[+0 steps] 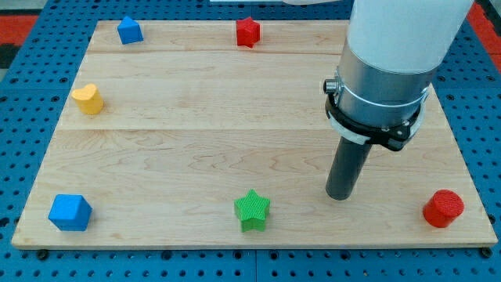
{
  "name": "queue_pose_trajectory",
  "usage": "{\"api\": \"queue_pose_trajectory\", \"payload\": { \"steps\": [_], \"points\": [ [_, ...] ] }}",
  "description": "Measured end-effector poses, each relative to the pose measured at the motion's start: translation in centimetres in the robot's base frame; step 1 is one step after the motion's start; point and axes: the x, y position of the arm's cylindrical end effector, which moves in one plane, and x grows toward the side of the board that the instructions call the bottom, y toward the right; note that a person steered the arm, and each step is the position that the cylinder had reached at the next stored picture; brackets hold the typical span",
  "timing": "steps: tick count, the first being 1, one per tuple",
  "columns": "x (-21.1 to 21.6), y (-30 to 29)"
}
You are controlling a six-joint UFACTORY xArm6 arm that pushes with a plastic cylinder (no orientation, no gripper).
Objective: Move your arm closer to the yellow heart
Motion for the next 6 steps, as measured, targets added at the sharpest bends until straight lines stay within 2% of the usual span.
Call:
{"api": "queue_pose_trajectory", "payload": {
  "steps": [1, 2, 3, 4, 5, 6],
  "points": [
    [-2.7, -3.3],
    [-4.5, -11.6],
    [-4.1, -19.2],
    [-4.6, -23.5],
    [-5.2, -32.2],
    [-8.4, -37.1]
  ]
}}
